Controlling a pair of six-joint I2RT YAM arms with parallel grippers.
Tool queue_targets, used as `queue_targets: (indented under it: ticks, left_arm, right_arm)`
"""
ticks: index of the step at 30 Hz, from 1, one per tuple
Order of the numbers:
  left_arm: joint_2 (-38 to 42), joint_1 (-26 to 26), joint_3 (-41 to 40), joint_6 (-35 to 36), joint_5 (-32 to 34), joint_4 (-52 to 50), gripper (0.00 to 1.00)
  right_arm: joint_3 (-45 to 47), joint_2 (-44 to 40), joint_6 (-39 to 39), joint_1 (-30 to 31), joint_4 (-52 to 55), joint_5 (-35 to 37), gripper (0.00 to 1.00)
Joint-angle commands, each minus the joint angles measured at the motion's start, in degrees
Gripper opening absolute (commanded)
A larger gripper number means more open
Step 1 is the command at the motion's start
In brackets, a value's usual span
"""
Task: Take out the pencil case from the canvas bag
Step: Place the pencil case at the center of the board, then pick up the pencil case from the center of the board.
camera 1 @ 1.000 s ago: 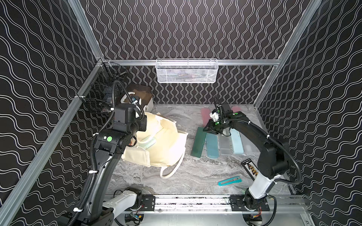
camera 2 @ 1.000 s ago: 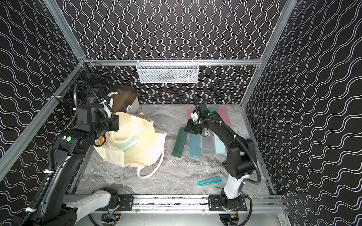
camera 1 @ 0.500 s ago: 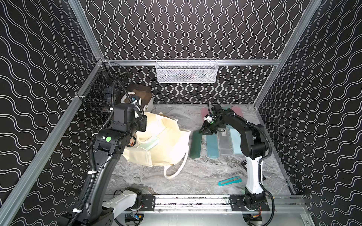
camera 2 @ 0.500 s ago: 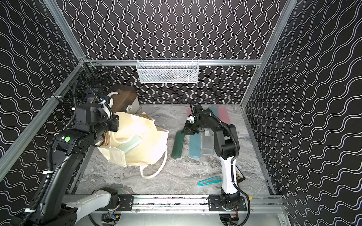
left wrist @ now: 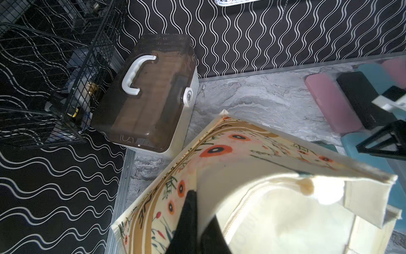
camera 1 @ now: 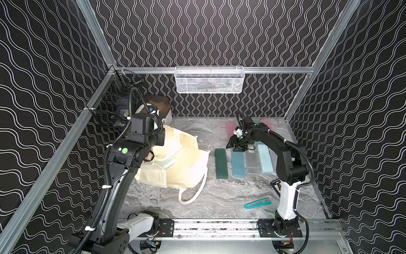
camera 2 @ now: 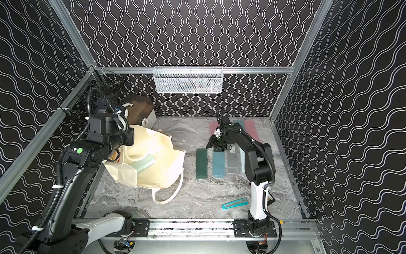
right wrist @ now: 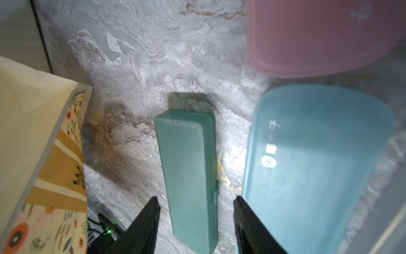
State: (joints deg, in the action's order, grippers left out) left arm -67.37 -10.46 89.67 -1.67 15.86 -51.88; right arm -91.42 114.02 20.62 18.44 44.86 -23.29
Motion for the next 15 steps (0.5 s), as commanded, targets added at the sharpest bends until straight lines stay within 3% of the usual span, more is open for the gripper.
queue_targets:
  ticks: [1,5,9,15]
  left_arm:
    - [-2.5,0.1,2.0,-0.9,3.5,2.1,0.00]
    - [-5.1,0.5,3.4,-1.7,2.9,2.6,0.00]
    - [-6.4,1.4,4.0,-3.1,0.4,3.3,0.00]
    - [-6.3,4.4,3.5,-4.9,-2.3,3.5,0.00]
  right_arm:
    - [3.4,-4.8,2.5,2.1,-0.1,9.8,0.58]
    - [9.0,-10.3,5.2,7.2,-0.3,18.5,0.61]
    - [12.5,-12.2,9.3,15.8,-0.5,25.8,0.72]
    - [15.7,-11.3,15.2,21.9,-4.9,28.8,0.87]
